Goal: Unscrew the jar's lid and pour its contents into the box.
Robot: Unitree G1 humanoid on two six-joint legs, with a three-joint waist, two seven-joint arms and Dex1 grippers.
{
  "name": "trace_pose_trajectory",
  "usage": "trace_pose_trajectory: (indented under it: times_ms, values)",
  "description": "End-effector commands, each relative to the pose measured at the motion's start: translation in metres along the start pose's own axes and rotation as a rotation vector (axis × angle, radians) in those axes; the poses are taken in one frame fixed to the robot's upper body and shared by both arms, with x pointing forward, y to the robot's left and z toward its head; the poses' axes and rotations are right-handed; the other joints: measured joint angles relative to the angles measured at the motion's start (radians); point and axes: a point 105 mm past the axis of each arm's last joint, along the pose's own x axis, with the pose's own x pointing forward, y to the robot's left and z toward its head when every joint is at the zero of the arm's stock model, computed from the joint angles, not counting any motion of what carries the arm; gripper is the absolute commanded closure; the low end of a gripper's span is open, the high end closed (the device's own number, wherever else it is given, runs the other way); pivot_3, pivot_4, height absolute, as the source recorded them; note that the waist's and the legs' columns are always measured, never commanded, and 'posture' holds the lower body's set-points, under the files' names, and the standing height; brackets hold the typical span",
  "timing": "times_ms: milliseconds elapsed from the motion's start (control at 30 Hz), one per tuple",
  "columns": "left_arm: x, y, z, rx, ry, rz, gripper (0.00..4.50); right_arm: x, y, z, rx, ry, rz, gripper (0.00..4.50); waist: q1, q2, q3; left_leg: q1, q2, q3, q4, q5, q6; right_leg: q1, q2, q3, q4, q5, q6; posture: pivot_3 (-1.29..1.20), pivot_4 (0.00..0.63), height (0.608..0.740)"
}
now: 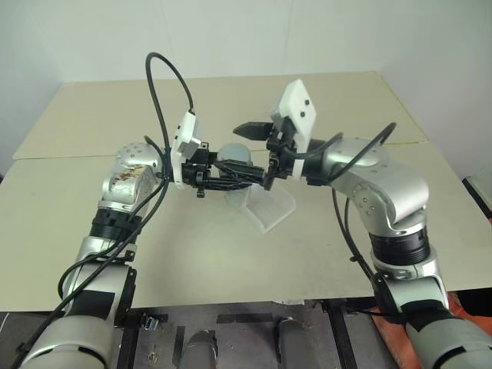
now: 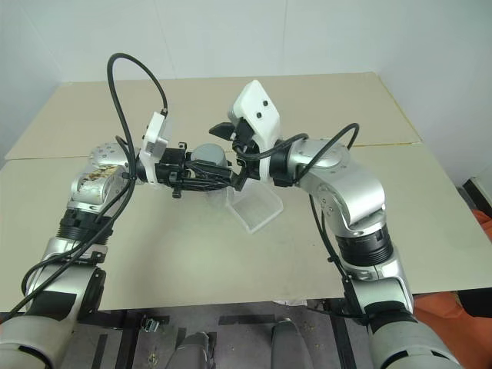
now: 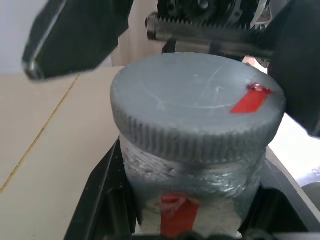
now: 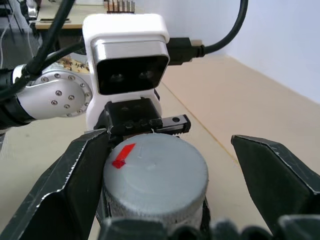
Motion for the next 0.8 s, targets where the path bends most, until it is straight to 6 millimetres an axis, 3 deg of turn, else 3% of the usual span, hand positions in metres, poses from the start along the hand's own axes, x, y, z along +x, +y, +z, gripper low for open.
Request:
trace_pose_trajectory:
  times_ms: [33, 167, 400, 567, 700, 800]
  values:
    - [-0.002, -0.001, 0.02, 0.076, -0.027, -0.01, 2.5, 0.006, -0.001, 0.011, -0.045, -0.033, -0.001, 0.04, 0.0, 0.0, 0.0, 0.0, 0.0, 0.0, 0.0, 0.0, 0.0, 0.0, 0.0, 0.0, 0.0, 0.0, 0.0, 0.0, 0.15, 0.74]
    - [-0.008, -0.004, 0.022, 0.074, -0.025, -0.006, 2.5, 0.009, -0.006, 0.011, -0.035, -0.042, -0.023, 0.04, -0.003, 0.0, 0.0, 0.0, 0.0, 0.0, 0.0, 0.0, 0.0, 0.0, 0.0, 0.0, 0.0, 0.0, 0.0, 0.0, 0.15, 0.74]
    - [-0.024, -0.011, 0.018, 0.047, 0.002, 0.017, 2.5, -0.021, -0.032, 0.009, 0.016, -0.073, -0.075, 0.04, -0.002, 0.0, 0.0, 0.0, 0.0, 0.0, 0.0, 0.0, 0.0, 0.0, 0.0, 0.0, 0.0, 0.0, 0.0, 0.0, 0.15, 0.74]
    - [-0.031, -0.014, 0.019, 0.041, 0.015, 0.019, 2.5, -0.04, -0.046, -0.004, 0.014, -0.042, -0.102, 0.04, -0.001, 0.0, 0.0, 0.0, 0.0, 0.0, 0.0, 0.0, 0.0, 0.0, 0.0, 0.0, 0.0, 0.0, 0.0, 0.0, 0.15, 0.74]
    - [-0.033, -0.013, 0.019, 0.041, 0.02, 0.023, 2.5, -0.05, -0.051, -0.007, 0.003, -0.027, -0.109, 0.04, 0.004, 0.0, 0.0, 0.0, 0.0, 0.0, 0.0, 0.0, 0.0, 0.0, 0.0, 0.0, 0.0, 0.0, 0.0, 0.0, 0.15, 0.74]
    - [-0.035, -0.011, 0.018, 0.038, 0.022, 0.042, 2.5, -0.06, -0.045, -0.007, -0.016, -0.019, -0.071, 0.04, -0.004, 0.0, 0.0, 0.0, 0.0, 0.0, 0.0, 0.0, 0.0, 0.0, 0.0, 0.0, 0.0, 0.0, 0.0, 0.0, 0.15, 0.74]
